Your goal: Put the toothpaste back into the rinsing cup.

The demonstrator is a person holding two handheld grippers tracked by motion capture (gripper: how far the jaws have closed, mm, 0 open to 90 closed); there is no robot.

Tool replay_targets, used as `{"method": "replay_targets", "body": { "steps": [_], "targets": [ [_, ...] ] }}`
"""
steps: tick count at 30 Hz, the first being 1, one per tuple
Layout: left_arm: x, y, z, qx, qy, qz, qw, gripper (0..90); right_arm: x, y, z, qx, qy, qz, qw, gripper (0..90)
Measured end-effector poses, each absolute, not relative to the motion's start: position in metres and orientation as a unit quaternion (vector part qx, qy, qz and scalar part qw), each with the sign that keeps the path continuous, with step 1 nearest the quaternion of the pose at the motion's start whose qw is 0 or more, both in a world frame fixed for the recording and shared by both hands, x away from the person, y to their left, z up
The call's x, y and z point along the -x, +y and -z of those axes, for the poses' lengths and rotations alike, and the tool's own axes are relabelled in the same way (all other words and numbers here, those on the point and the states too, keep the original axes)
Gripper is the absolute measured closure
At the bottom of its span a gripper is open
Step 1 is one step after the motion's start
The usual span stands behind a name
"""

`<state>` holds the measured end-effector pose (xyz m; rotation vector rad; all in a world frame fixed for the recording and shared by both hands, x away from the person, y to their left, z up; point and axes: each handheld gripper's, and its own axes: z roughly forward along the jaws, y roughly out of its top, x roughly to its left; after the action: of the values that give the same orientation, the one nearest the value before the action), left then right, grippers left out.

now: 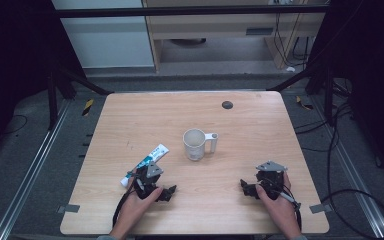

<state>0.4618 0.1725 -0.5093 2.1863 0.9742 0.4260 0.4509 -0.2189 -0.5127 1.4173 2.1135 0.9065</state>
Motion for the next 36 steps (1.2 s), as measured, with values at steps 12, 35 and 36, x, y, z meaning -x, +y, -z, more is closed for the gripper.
{"method": "replay_targets", "body": {
  "steps": [12, 35, 36],
  "targets": [
    [-0.455, 0.174, 0.496, -0.832, 0.361, -0.154, 0.391, 2.0, -0.451, -0.219, 0.513, -0.512, 0.763, -0.328, 0.218, 0.4],
    [-0.479, 0.177, 0.443, -0.84, 0.345, -0.183, 0.376, 7.2, -0.45, -0.219, 0.513, -0.515, 0.762, -0.326, 0.22, 0.4],
    [-0.483, 0.178, 0.441, -0.843, 0.347, -0.189, 0.365, 8.2, -0.45, -0.219, 0.513, -0.515, 0.762, -0.326, 0.22, 0.4]
  ]
}}
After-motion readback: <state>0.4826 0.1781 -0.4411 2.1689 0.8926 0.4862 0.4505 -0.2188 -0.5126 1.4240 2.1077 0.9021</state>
